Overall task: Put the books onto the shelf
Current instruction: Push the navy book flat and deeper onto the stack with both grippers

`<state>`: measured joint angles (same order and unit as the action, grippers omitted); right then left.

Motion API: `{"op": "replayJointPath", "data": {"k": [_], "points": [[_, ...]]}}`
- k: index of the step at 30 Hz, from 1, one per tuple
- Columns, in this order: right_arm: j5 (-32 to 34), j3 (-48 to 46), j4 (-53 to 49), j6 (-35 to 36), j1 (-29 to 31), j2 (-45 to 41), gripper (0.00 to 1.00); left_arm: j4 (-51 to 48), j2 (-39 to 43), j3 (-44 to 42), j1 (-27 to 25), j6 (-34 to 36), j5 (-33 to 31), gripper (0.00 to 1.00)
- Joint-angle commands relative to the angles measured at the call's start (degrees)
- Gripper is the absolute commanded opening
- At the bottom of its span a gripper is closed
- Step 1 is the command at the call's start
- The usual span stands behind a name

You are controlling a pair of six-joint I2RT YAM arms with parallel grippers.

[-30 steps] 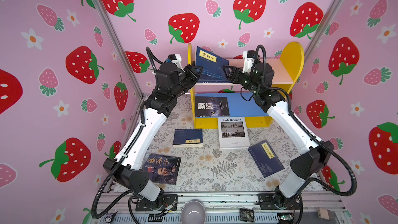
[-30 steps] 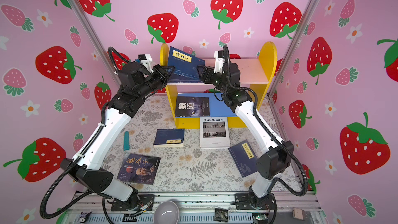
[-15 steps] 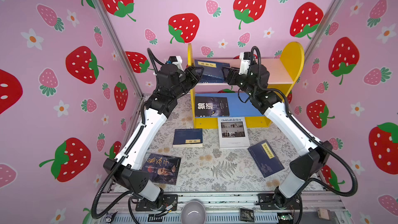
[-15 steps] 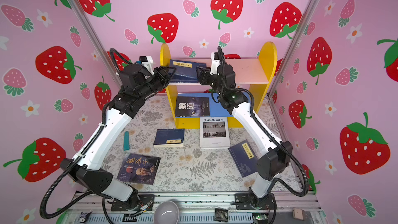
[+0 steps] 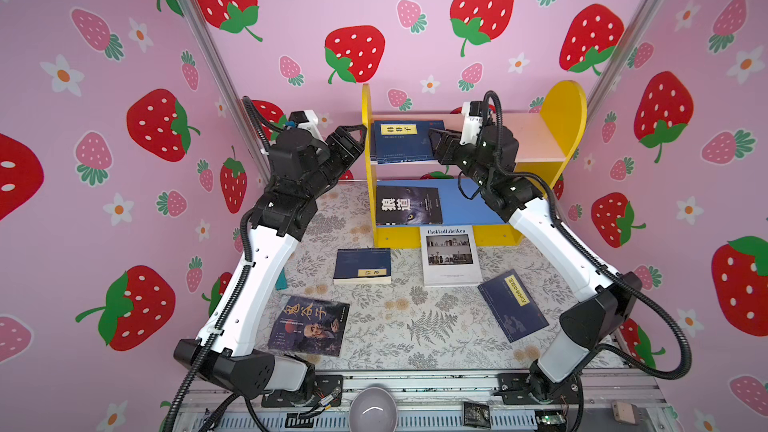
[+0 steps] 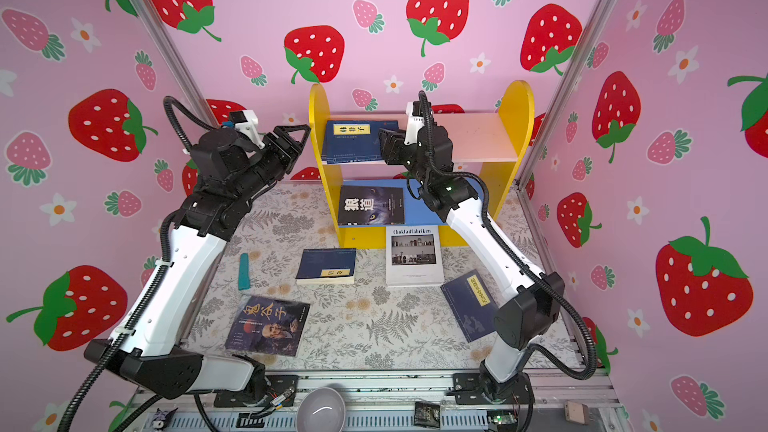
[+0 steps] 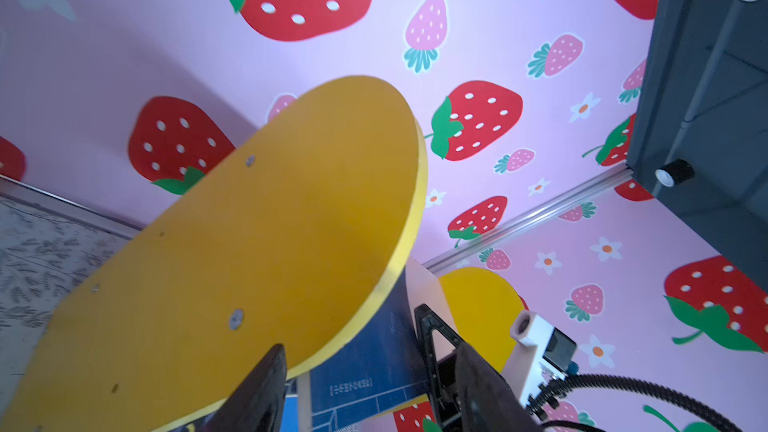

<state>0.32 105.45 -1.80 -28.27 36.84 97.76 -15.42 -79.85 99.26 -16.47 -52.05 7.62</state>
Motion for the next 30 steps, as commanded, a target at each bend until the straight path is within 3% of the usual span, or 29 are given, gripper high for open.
{"op": "replayJointPath", "data": {"k": [1, 6, 12, 15, 20, 23, 30], "points": [[-0.30, -2.10, -5.12, -0.99, 2.08, 1.13, 0.59, -2.91, 1.24, -0.78, 0.50, 7.40, -2.03, 0.66], [-1.83, 1.84, -6.60, 3.00, 1.79, 1.40, 0.74, -6.93, 1.18, -0.69, 0.34, 24.68, 9.39, 0.67], [-1.72, 3.85, -7.65, 3.38, 1.66, 0.25, 0.75, -4.23, 4.30, -7.99, -0.31, 34.31, 8.07, 0.72], [-1.72, 3.76, -7.80, 6.73, 1.61, -0.12, 0.78, -3.82, 3.64, -7.98, -0.41, 36.95, 7.69, 0.71], [-2.09, -3.86, -2.18, 18.14, 1.16, -5.85, 0.92, 0.43, 2.45, -9.42, -0.58, 38.90, 10.21, 0.67], [-6.00, -9.25, 1.67, 21.46, 0.10, -10.12, 0.94, 2.79, 1.87, -9.99, -0.62, 39.05, 11.08, 0.67], [-11.76, -16.61, 5.65, 22.99, -0.79, -13.27, 0.93, 3.43, -0.89, -8.01, -1.25, 40.06, 11.72, 0.55]]}}
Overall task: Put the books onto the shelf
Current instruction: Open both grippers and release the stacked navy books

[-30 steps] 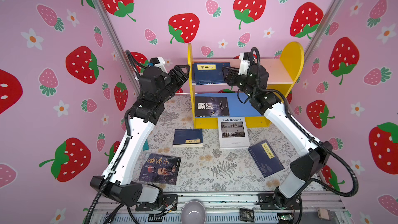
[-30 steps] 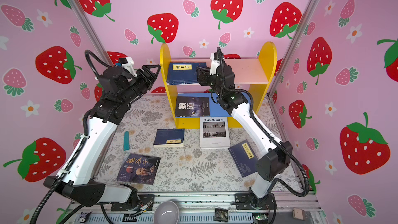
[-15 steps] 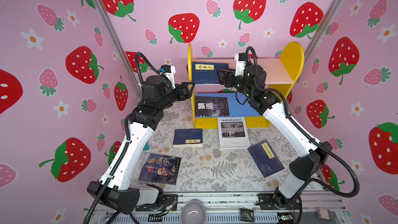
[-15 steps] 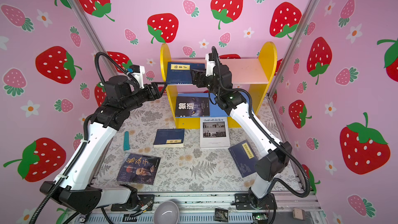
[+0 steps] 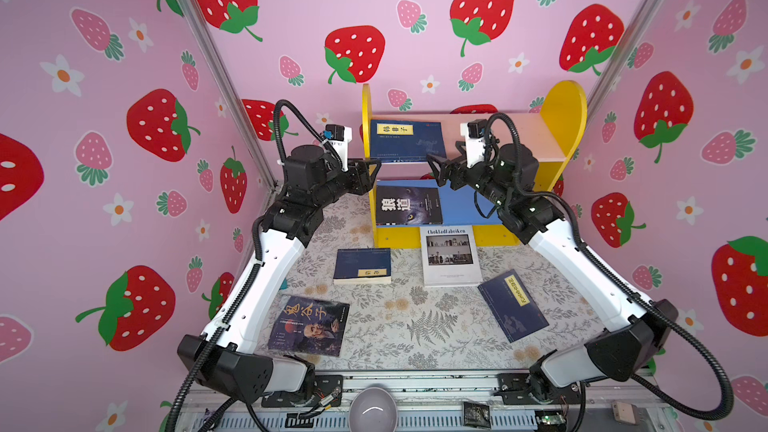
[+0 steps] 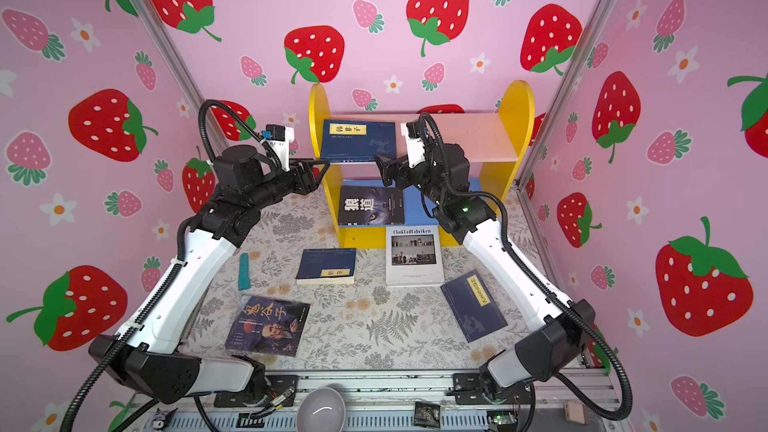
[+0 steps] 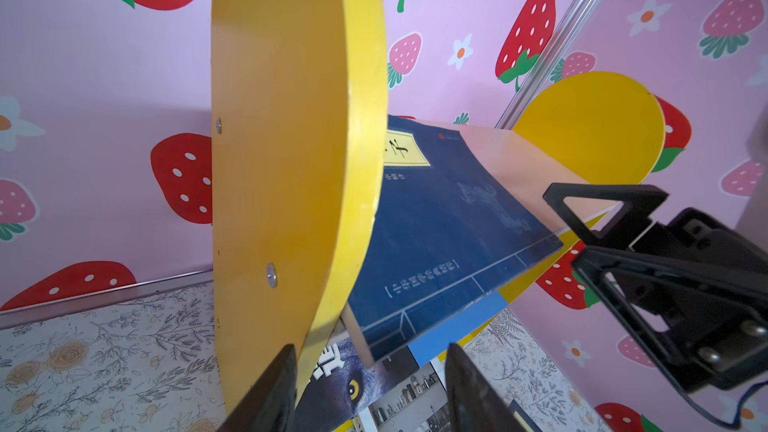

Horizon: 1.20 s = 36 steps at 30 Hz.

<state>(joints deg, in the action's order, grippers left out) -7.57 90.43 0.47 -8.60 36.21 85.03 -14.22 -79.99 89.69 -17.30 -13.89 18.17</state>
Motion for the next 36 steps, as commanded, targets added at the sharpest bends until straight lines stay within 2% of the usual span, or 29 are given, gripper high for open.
{"op": "replayJointPath", "data": {"k": [1, 8, 13, 18, 27, 31, 32, 36], "points": [[-4.04, -2.04, 3.48, 3.49, -0.12, -0.49, 0.93, 2.35, -0.93, 1.73, -0.58, 2.09, 1.12, 0.54], [-4.96, -2.98, 4.37, 3.55, -0.13, 0.35, 0.86, 3.79, -1.31, 1.31, -0.92, 1.98, 0.05, 0.54], [-4.88, -3.42, 5.67, 3.20, -0.13, 0.74, 0.82, 5.13, -1.05, 0.45, -0.98, 1.20, 0.03, 0.48], [-4.72, -2.05, 5.97, 2.76, -0.15, 2.27, 0.71, 5.86, -0.37, -0.78, -0.98, 0.75, -0.35, 0.45], [-4.36, -1.32, 6.33, 4.64, -0.16, 3.96, 0.57, 7.28, 1.24, -2.77, -0.98, -0.38, -0.22, 0.44], [-5.66, -1.25, 6.56, 4.91, -0.17, 4.09, 0.52, 7.54, 2.23, -3.75, -0.94, -0.43, -1.15, 0.44], [-6.10, -1.22, 6.66, 4.91, -0.17, 4.17, 0.47, 7.38, 2.37, -3.78, -0.93, -0.33, -1.37, 0.44], [-7.20, -1.56, 6.85, 4.65, -0.08, 4.27, 0.43, 7.01, 3.29, -3.82, -0.96, -0.24, -3.12, 0.44]]}}
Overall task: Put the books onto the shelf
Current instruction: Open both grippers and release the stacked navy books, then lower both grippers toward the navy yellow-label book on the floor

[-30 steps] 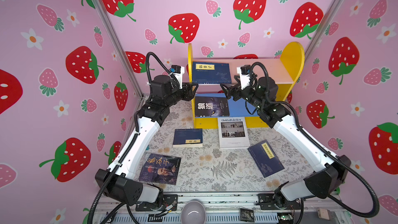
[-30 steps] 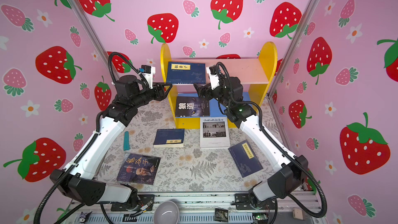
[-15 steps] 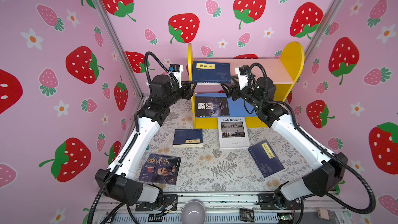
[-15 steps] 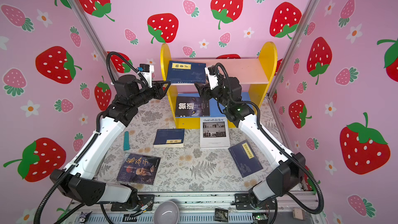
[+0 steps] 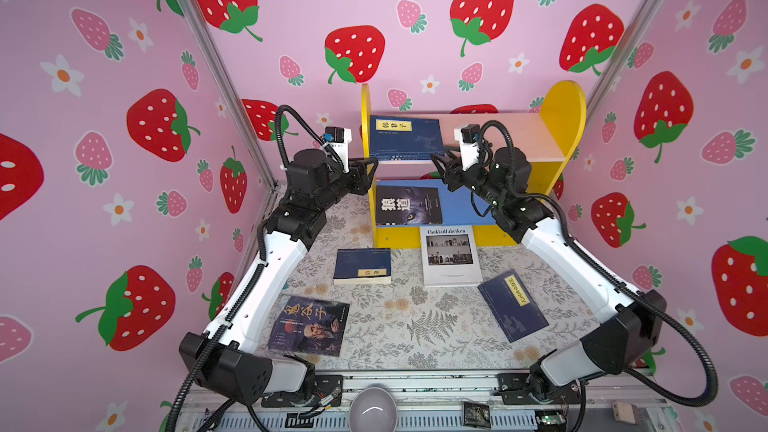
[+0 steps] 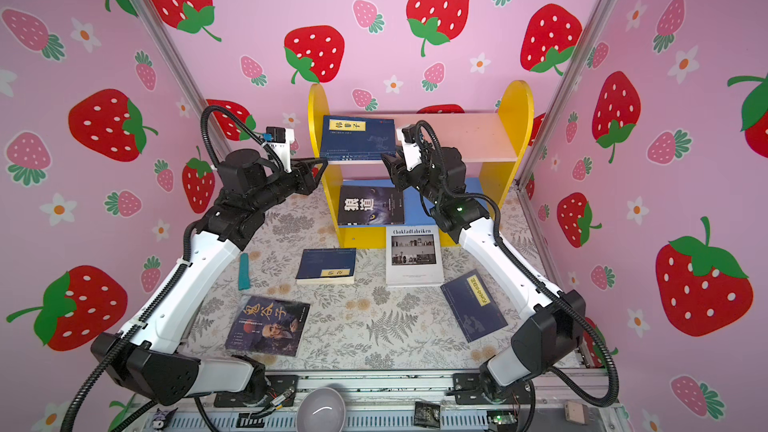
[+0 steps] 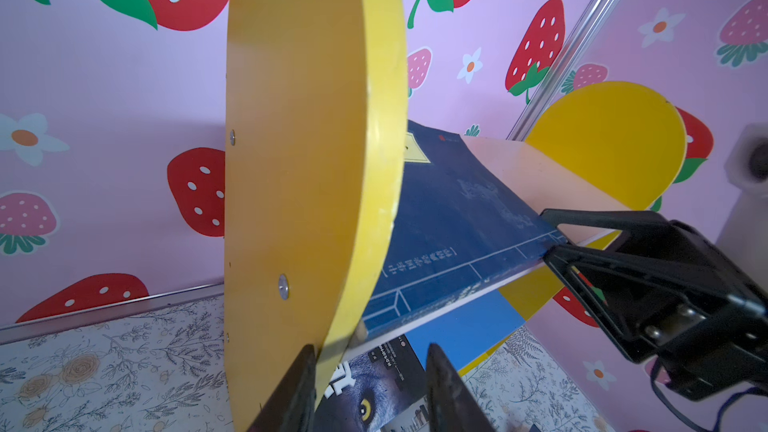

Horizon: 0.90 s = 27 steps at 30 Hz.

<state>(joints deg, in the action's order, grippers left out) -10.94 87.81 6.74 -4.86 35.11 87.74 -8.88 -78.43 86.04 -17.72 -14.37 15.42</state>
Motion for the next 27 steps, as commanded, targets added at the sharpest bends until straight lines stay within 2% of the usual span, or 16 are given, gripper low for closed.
{"op": "replayJointPath", "data": {"k": [1, 4, 7, 11, 15, 18, 23, 27], "points": [[-3.91, 0.84, 0.55, 0.91, 1.00, 1.49, 0.43, 1.68, 2.08, -0.34, -0.56, 0.26, -0.96, 0.44], [-4.18, -0.36, 0.64, 0.82, 1.01, 1.05, 0.44, 1.52, 3.21, -1.04, -0.42, 0.21, -2.43, 0.43], [-3.55, -1.43, 0.73, 0.91, 1.01, -0.09, 0.55, 0.86, 4.76, -1.85, -0.39, 0.11, -3.86, 0.44], [-1.83, -2.75, -0.03, 0.96, 1.03, -3.63, 0.60, -2.35, 8.18, -4.14, -0.26, -1.27, -9.41, 0.52], [2.58, -6.76, -2.09, -1.38, 1.01, -10.26, 0.78, -12.47, 10.95, -9.38, 0.47, -8.24, -19.92, 0.61], [6.70, -11.53, -4.77, -4.51, 1.10, -15.86, 0.83, -18.05, 12.55, -17.47, 1.79, -14.57, -23.10, 0.68], [9.31, -20.31, -9.84, -13.89, 1.65, -21.35, 0.84, -20.57, 13.91, -30.74, 4.57, -24.48, -22.06, 0.74], [8.19, -31.27, -8.48, -21.62, 3.31, -23.66, 0.84, -15.14, 13.46, -39.13, 8.40, -28.57, -15.56, 0.76]]}}
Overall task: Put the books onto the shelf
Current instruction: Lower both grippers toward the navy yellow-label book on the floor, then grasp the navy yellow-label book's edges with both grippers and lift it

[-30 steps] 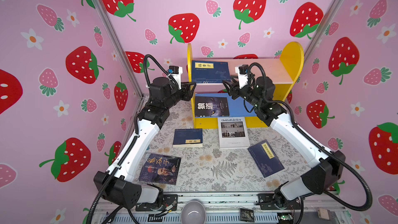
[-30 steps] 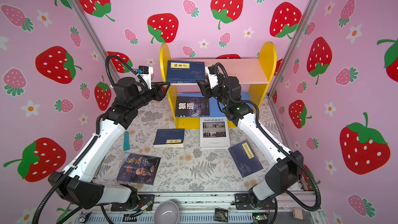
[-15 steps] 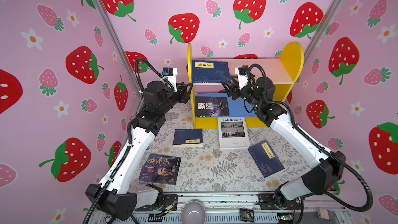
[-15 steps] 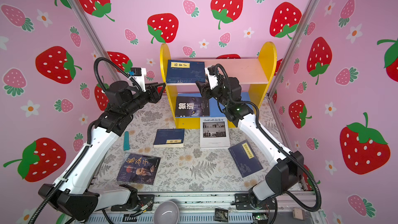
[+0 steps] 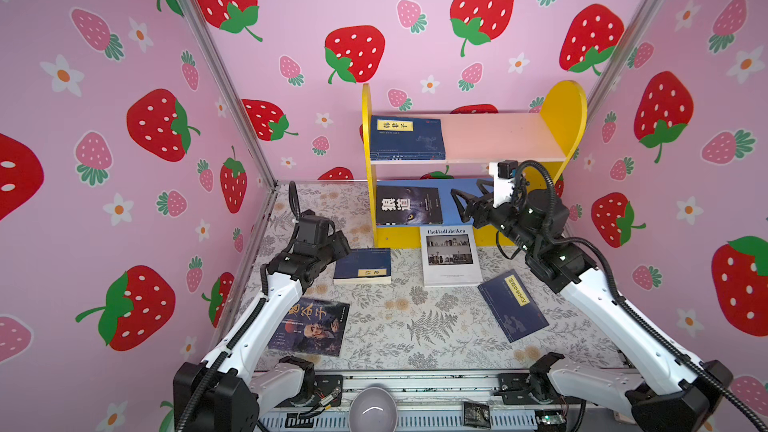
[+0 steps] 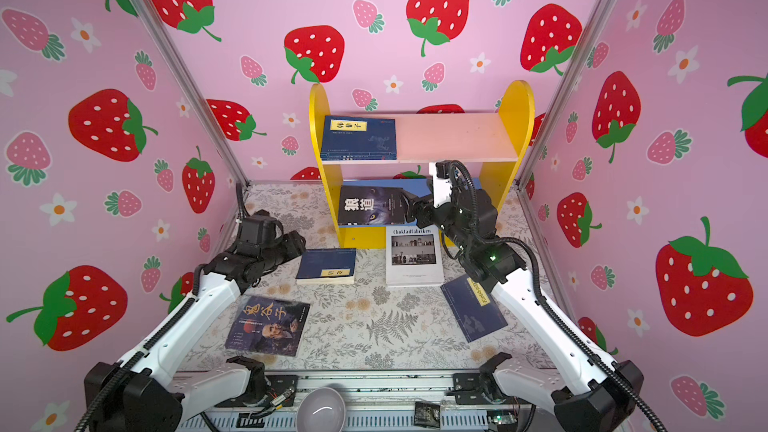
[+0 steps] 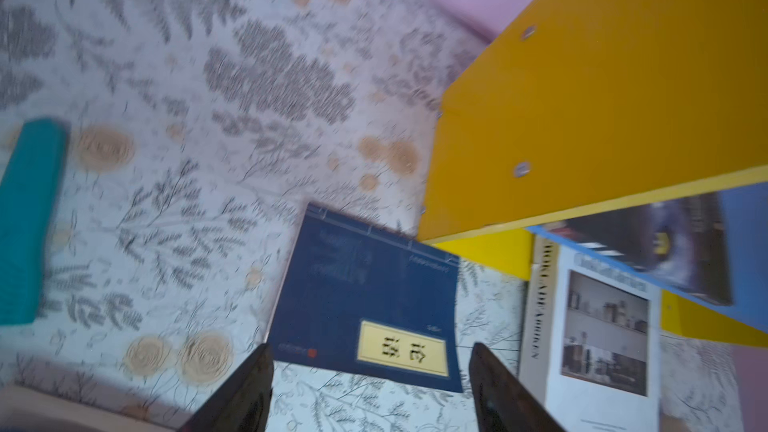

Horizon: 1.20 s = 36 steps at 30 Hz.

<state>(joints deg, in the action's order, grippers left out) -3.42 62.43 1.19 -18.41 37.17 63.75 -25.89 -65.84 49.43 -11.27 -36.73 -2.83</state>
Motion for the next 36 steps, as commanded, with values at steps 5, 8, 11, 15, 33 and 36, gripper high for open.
{"op": "replayJointPath", "data": {"k": [5, 8, 11, 15, 33, 36], "points": [[-4.30, -16.50, 6.48, -17.33, 4.21, 2.69, 0.84, 7.91, -4.18, -5.00, 5.09, -6.51, 7.63, 0.76], [-4.99, -18.21, 13.10, -20.87, 6.88, 8.74, 0.83, 10.99, -9.67, -3.53, 5.81, -5.26, 10.11, 0.76], [-4.72, -17.84, 19.51, -22.72, 9.30, 15.50, 0.81, 14.48, -14.68, -2.02, 6.20, -4.78, 12.55, 0.74], [-4.28, -16.45, 26.02, -24.03, 11.76, 23.33, 0.80, 19.09, -19.23, -1.25, 7.18, -4.44, 11.96, 0.75], [-2.11, -2.69, 27.20, -26.70, 17.62, 51.65, 0.70, 26.07, -31.77, 1.44, 10.77, -2.04, 19.79, 0.70], [-2.09, -1.05, 26.61, -26.20, 18.42, 54.92, 0.66, 27.03, -33.19, 1.77, 10.86, -2.27, 22.60, 0.67]]}}
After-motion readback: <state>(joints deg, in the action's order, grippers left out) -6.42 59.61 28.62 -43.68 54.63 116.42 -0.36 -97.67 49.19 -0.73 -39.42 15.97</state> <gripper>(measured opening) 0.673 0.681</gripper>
